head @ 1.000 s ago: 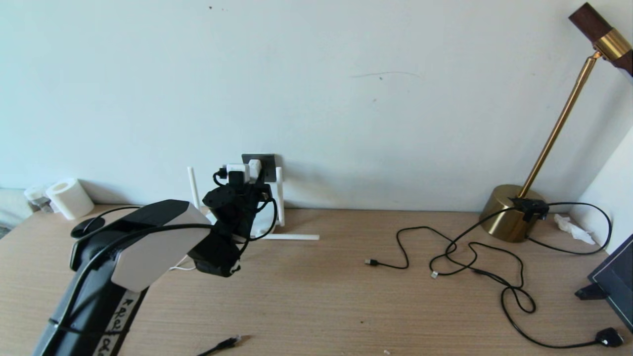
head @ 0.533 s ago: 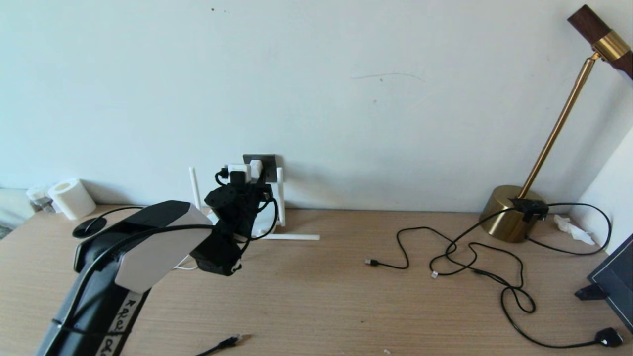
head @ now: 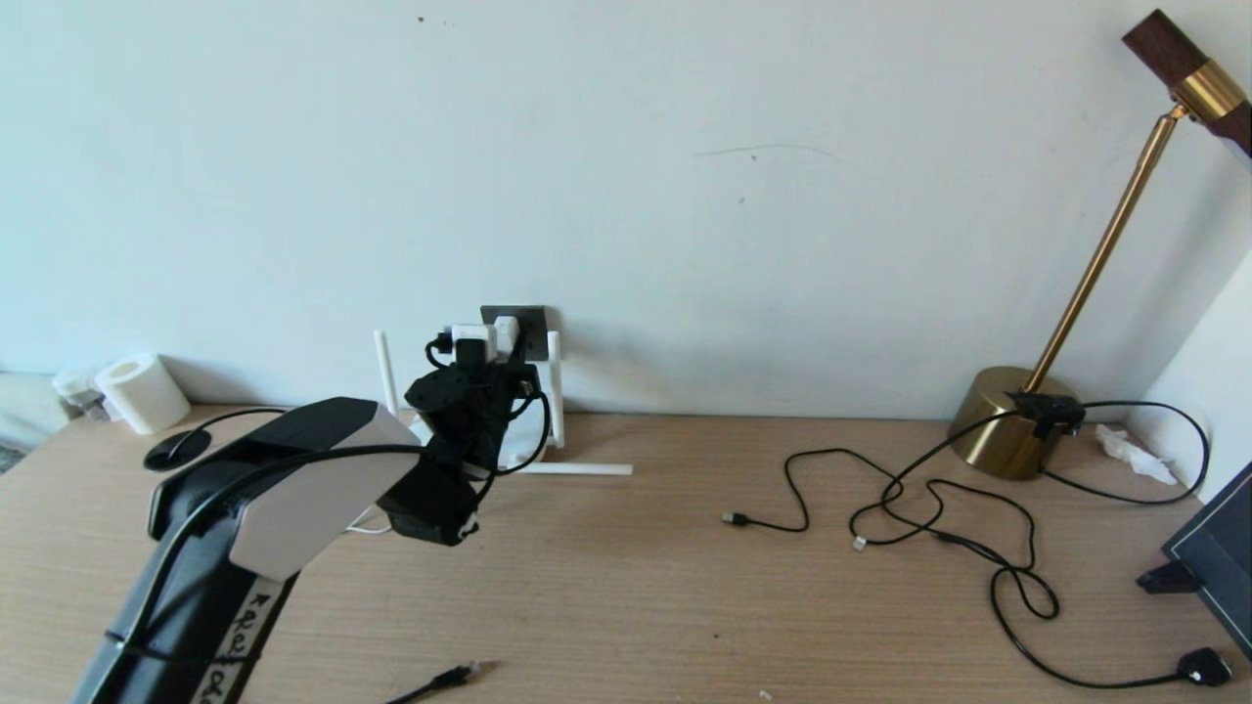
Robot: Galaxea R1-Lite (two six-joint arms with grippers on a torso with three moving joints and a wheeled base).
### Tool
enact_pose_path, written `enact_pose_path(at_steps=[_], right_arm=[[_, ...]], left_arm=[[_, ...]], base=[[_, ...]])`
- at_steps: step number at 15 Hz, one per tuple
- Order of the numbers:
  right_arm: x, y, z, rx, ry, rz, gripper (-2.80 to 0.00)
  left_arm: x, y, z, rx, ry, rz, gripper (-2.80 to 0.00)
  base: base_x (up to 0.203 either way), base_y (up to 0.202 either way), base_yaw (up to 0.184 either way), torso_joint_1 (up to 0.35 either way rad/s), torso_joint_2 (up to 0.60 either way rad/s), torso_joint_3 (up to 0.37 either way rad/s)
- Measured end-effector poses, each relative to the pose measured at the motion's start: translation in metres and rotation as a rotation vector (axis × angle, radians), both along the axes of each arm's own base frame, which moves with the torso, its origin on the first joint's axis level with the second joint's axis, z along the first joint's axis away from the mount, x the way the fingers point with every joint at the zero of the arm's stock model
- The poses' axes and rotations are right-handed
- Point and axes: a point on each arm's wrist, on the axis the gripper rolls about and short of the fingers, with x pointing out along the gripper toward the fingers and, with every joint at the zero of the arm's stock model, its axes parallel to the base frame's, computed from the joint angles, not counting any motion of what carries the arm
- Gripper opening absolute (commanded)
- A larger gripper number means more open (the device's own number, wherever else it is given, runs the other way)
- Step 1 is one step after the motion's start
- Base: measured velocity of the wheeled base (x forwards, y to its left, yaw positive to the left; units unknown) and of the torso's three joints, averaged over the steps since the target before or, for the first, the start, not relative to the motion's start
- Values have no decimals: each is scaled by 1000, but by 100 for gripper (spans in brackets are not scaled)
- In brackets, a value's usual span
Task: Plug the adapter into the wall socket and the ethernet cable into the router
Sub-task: Plug plug into socket
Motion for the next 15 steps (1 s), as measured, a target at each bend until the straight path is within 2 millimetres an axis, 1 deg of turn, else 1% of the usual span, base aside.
enact_pose_path(at_steps=[15], right_arm=[[0, 0, 0, 0, 1, 0, -280]], left_arm=[[7, -2, -8, -2, -5, 3, -280]], base=[[0, 0, 0, 0, 0, 0]])
